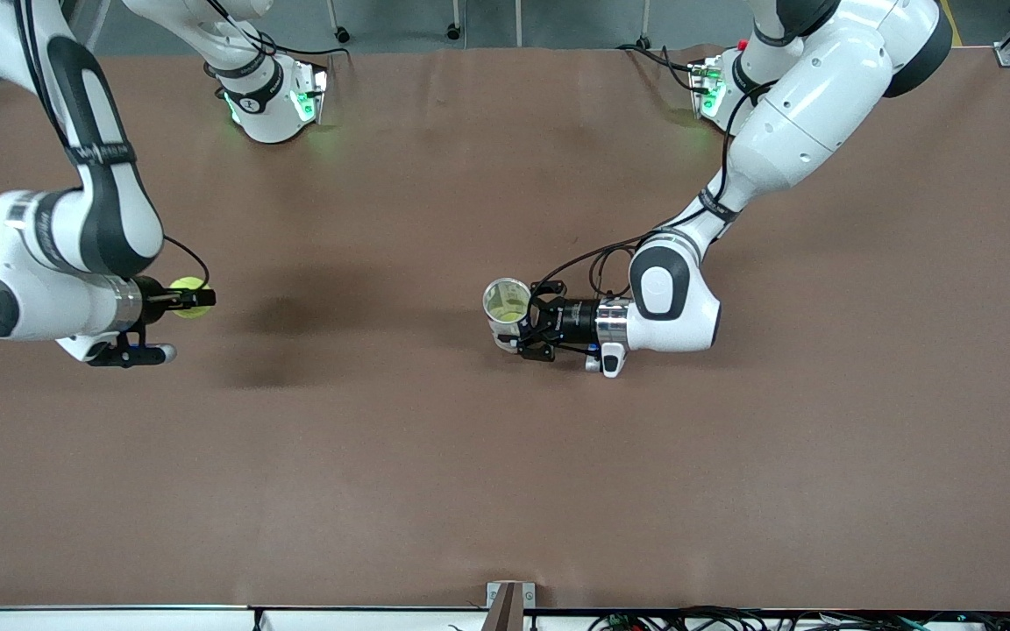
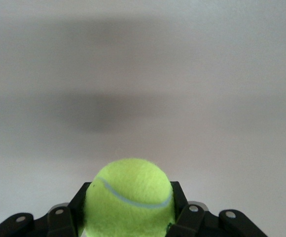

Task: Insert tennis ball vertically with right arm
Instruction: 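Carry the second ball over the can and drop it in with the right gripper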

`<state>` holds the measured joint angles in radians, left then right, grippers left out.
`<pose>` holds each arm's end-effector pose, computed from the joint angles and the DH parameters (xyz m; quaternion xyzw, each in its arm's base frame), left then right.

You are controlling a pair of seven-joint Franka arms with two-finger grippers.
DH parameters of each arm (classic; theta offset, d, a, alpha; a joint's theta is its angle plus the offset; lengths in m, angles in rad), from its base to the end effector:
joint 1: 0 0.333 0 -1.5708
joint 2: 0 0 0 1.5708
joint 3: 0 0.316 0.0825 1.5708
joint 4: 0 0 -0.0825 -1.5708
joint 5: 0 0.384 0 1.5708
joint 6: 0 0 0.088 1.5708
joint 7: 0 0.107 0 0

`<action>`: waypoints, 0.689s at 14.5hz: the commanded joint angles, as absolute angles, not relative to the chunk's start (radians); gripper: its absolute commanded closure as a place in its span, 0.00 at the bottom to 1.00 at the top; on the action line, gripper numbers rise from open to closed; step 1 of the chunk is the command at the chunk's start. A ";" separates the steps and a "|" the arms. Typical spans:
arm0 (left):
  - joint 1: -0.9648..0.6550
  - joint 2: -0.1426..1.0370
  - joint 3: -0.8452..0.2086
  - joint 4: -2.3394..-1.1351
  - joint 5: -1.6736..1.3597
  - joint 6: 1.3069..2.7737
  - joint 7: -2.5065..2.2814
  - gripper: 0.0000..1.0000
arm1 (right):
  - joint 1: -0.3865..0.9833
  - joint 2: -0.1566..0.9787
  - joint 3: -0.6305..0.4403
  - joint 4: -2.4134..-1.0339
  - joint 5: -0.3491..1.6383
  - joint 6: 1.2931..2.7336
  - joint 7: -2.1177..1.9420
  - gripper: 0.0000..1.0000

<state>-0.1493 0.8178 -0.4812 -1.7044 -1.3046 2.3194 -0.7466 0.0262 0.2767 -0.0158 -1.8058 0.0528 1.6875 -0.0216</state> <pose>0.5489 -0.3838 0.1660 0.6500 0.5141 -0.4231 0.3663 0.5809 0.0116 0.3658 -0.9803 -0.0074 0.1960 0.0240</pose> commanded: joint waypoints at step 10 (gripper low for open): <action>-0.158 0.824 -0.480 -1.704 -1.318 2.321 -0.735 0.25 | 0.561 0.428 -0.015 -1.399 0.254 1.679 0.897 0.56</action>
